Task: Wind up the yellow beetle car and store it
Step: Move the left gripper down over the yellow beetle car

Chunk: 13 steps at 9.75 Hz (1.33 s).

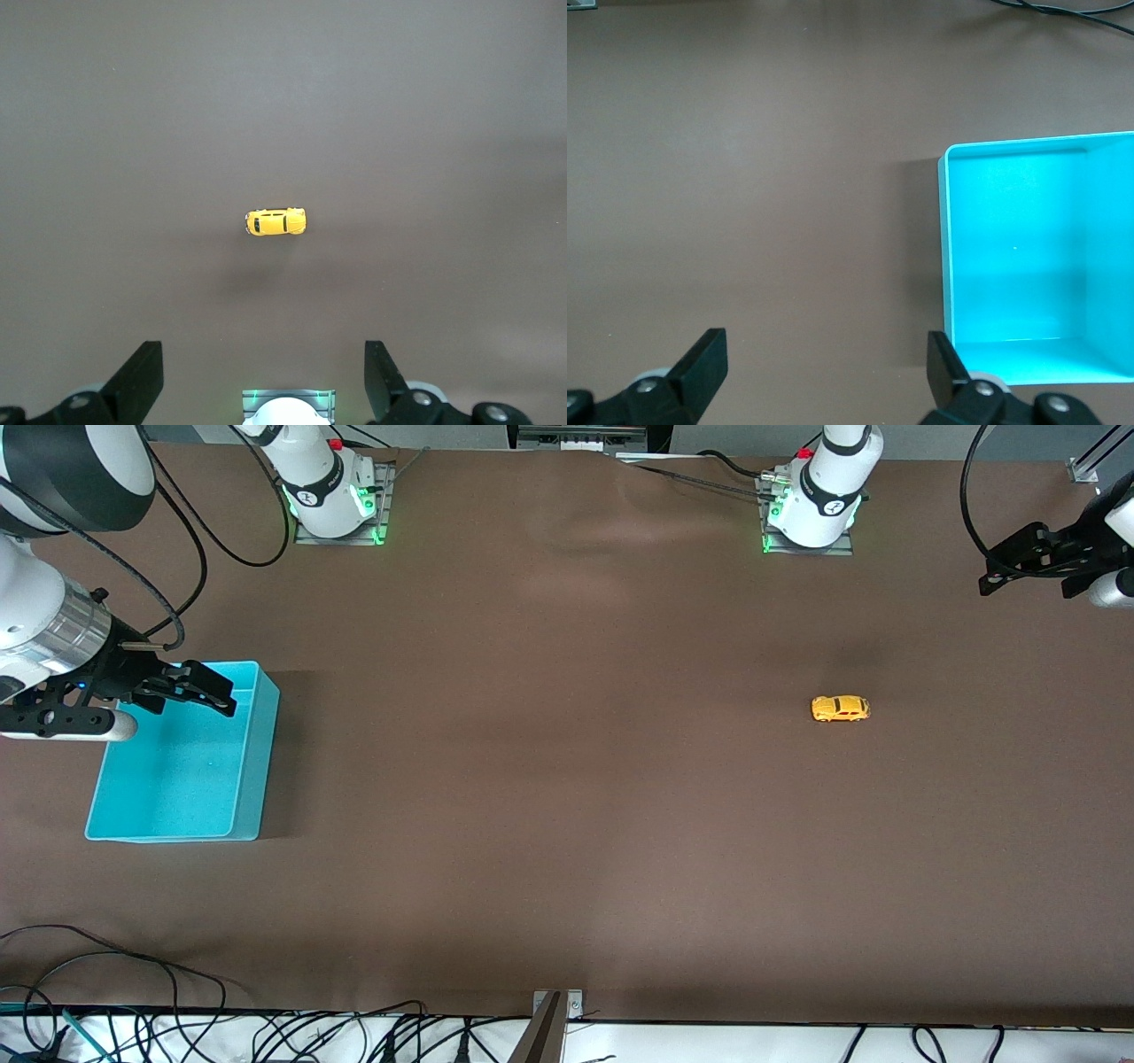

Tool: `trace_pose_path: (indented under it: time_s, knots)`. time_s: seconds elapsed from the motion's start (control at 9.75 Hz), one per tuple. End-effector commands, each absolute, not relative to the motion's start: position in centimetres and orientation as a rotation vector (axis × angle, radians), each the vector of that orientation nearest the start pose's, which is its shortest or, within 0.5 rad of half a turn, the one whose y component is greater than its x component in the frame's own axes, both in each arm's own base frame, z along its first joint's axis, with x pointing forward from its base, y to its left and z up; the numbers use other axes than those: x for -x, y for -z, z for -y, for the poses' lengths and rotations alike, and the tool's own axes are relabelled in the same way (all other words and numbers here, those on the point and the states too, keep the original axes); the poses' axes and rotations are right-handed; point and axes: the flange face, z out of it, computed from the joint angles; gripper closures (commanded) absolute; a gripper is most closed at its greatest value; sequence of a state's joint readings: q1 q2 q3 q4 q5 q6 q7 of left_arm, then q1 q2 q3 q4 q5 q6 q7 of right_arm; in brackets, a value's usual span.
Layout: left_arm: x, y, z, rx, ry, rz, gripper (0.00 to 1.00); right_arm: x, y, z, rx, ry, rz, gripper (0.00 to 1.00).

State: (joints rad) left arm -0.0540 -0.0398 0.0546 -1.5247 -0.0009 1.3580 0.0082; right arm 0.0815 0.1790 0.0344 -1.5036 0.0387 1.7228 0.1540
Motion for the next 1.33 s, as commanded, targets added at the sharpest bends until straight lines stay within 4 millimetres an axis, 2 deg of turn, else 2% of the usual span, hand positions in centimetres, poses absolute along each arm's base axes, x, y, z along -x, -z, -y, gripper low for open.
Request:
trace_pose_path:
  time_s: [0.0, 0.1, 0.51, 0.62, 0.82, 1.23]
  knots:
    - [-52.7, -63.5, -1.5, 3.133, -0.25, 0.043, 0.0, -61.5, -56.8, -7.4, 3.077, 0.044, -0.079, 0.0]
    - [-53.4, -62.1, -2.0, 3.132, -0.241, 0.06, 0.0, -61.5, -56.9, -7.4, 3.077, 0.046, -0.079, 0.0]
    - [-53.9, -55.2, -3.3, 3.027, -0.334, 0.055, 0.0, -61.5, -56.9, -7.4, 3.075, 0.046, -0.082, 0.0]
    - [-54.0, -54.6, -3.4, 3.026, -0.327, 0.059, 0.0, -61.4, -57.0, -7.4, 3.075, 0.048, -0.082, 0.0]
    - [-53.8, -52.4, -3.3, 3.025, -0.355, 0.05, 0.0, -61.4, -57.0, -7.4, 3.074, 0.048, -0.082, 0.0]
    - [-52.4, -44.7, -2.9, 3.042, -0.392, 0.025, 0.0, -61.4, -57.1, -7.1, 3.079, 0.05, -0.081, 0.0]
